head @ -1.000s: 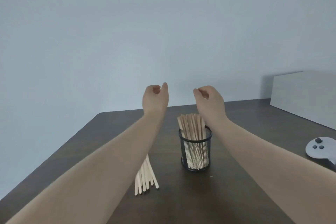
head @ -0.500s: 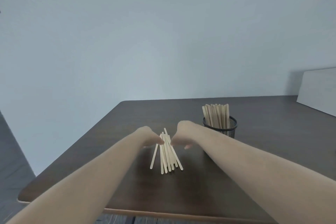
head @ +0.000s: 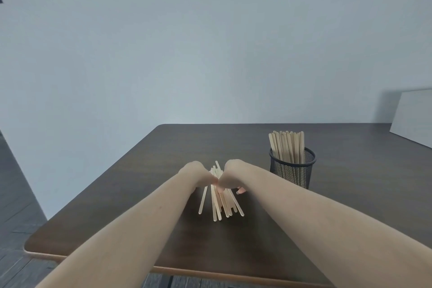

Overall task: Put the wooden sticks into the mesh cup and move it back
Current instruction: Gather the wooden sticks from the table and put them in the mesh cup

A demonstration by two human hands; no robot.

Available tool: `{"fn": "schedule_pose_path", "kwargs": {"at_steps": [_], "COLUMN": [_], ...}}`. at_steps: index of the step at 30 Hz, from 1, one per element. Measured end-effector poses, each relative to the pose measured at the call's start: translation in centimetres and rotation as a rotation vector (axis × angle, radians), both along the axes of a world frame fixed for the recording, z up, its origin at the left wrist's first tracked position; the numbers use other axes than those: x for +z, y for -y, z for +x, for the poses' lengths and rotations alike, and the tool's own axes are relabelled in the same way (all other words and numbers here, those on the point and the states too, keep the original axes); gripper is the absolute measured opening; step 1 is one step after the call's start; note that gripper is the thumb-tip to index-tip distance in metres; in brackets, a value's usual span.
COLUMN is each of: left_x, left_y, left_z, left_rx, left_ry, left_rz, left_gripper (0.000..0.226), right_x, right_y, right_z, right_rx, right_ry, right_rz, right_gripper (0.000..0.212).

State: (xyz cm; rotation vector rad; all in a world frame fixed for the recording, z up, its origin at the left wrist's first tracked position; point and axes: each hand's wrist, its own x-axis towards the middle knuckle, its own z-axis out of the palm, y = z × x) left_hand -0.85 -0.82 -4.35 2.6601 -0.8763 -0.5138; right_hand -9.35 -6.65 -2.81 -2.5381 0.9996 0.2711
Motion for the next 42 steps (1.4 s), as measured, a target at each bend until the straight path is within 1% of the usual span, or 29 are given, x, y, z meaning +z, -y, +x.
{"fn": "schedule_pose_path", "kwargs": {"at_steps": [6,9,12,14,18,20,23,27,28,29,30,31,32,33,34,36,37,38,40,42], "left_x": [-0.1,0.0,-0.2,-0.2,-0.2,-0.2,-0.3,-0.4,-0.4,-0.4,-0.4,-0.4,-0.4,-0.4,-0.3,-0.2,-0.2,-0.1,-0.2,-0.4], "left_y": [0.5,0.7,0.8,0.8,0.8,0.9,0.9,1.2,1.2,1.2,1.2,1.2,1.1,1.0,1.0,0.9,0.8,0.8,0.7,0.7], "left_z": [0.1,0.1,0.2,0.3,0.4,0.4,0.5,0.9,1.0,1.1,1.1,1.2,1.2,1.3,1.3,1.4,1.4,1.3,1.3,1.4], "left_rx": [-0.017,-0.028,-0.020,-0.017,-0.022,-0.030,-0.036,-0.033,-0.028,-0.026,-0.023,-0.021,-0.018,-0.016,-0.019,-0.027,-0.032,-0.036,-0.043,-0.040], "left_ry": [0.023,0.018,0.024,0.029,0.060,0.075,0.091,0.109,0.109,0.112,0.119,0.131,0.142,0.154,0.163,0.163,0.166,0.174,0.203,0.215], "left_rz": [0.020,0.018,0.022,0.021,0.030,0.036,0.046,0.074,0.080,0.086,0.095,0.102,0.104,0.109,0.120,0.140,0.151,0.159,0.161,0.153], "left_gripper": [0.027,0.037,0.048,0.050,0.055,0.053,0.035,0.042,0.041,0.040,0.039,0.038,0.036,0.034,0.032,0.030,0.029,0.028,0.028,0.028], "right_x": [0.2,0.2,0.5,0.8,1.0,1.0,0.9,0.7,0.8,0.6,0.6,0.4,0.3,0.1,0.0,-0.4,-0.8,-0.9,-1.3,-1.6], "right_y": [-0.2,-0.1,-0.2,-0.3,-0.3,-0.3,-0.4,-0.1,0.0,0.2,0.2,0.3,0.3,0.3,0.4,0.3,0.6,0.5,0.9,1.2], "right_z": [0.0,0.1,-0.3,-0.6,-0.8,-0.6,-0.3,0.4,0.5,0.8,0.8,1.0,1.2,1.4,1.8,2.5,3.0,3.2,3.6,3.8], "right_rx": [0.018,0.005,0.036,0.043,0.048,0.039,0.083,0.096,0.098,0.096,0.082,0.074,0.075,0.083,0.100,0.099,0.094,0.096,0.082,0.074], "right_ry": [-0.025,-0.025,-0.015,-0.008,-0.056,-0.023,-0.107,-0.142,-0.141,-0.149,-0.163,-0.161,-0.180,-0.214,-0.227,-0.235,-0.235,-0.246,-0.256,-0.238], "right_rz": [-0.026,-0.021,-0.058,-0.066,-0.057,-0.018,-0.067,-0.100,-0.105,-0.116,-0.130,-0.142,-0.154,-0.164,-0.184,-0.185,-0.180,-0.192,-0.192,-0.203], "right_gripper": [0.057,0.050,0.044,0.045,0.043,0.042,0.045,0.048,0.042,0.030,0.012,0.010,0.023,0.031,0.030,0.008,0.026,0.039,0.046,0.045]}}
